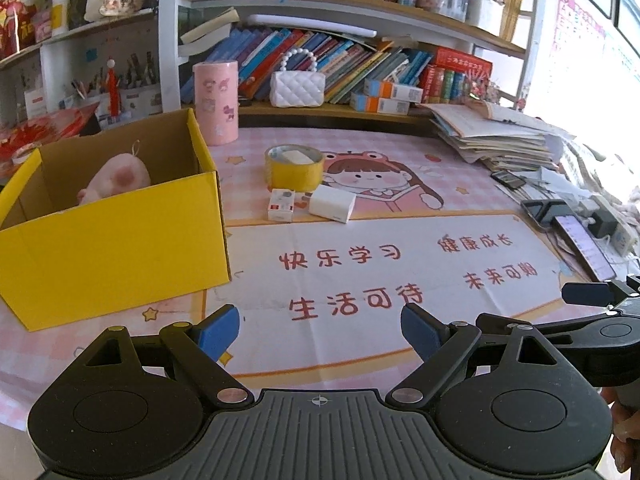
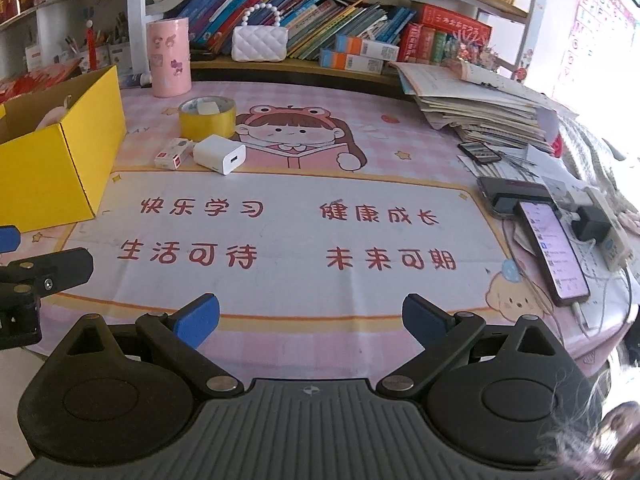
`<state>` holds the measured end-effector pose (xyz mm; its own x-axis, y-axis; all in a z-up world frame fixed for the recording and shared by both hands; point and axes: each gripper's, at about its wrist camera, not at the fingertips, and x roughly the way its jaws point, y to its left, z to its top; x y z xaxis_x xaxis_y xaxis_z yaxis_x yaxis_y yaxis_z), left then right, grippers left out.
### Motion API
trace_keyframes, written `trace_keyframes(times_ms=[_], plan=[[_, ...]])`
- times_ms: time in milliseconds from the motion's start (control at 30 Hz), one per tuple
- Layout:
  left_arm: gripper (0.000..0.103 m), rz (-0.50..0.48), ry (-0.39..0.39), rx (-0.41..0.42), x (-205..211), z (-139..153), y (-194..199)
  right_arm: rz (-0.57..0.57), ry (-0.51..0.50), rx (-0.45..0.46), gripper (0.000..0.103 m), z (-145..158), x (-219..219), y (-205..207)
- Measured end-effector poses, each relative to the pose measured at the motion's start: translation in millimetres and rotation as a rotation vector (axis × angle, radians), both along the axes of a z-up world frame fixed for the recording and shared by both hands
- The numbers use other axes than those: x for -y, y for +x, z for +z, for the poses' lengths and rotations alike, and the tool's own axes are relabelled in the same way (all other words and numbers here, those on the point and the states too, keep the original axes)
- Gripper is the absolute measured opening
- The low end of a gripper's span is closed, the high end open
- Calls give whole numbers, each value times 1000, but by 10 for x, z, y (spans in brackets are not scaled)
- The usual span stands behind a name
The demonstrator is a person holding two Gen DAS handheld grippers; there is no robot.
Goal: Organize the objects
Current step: 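Grasp the white charger with right gripper while left grasps white-red small box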
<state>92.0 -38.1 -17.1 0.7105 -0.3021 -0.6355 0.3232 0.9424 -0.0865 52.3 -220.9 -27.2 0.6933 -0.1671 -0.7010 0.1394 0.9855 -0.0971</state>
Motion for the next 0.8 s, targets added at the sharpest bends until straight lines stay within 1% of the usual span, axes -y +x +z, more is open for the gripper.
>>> trace_keyframes(times_ms=[233, 600, 700, 800], plan=[[90, 44, 9, 6, 100, -4, 210, 41, 3, -3, 99, -14, 108, 284], [90, 112, 21, 0, 305, -12, 515, 146, 10, 4, 97, 2, 281, 769], [90, 126, 31, -12, 364, -28, 579, 182, 25, 7, 95, -2, 321, 887], [90, 138, 47, -27, 421, -53, 636, 223, 48, 15, 89, -2, 365, 1011]])
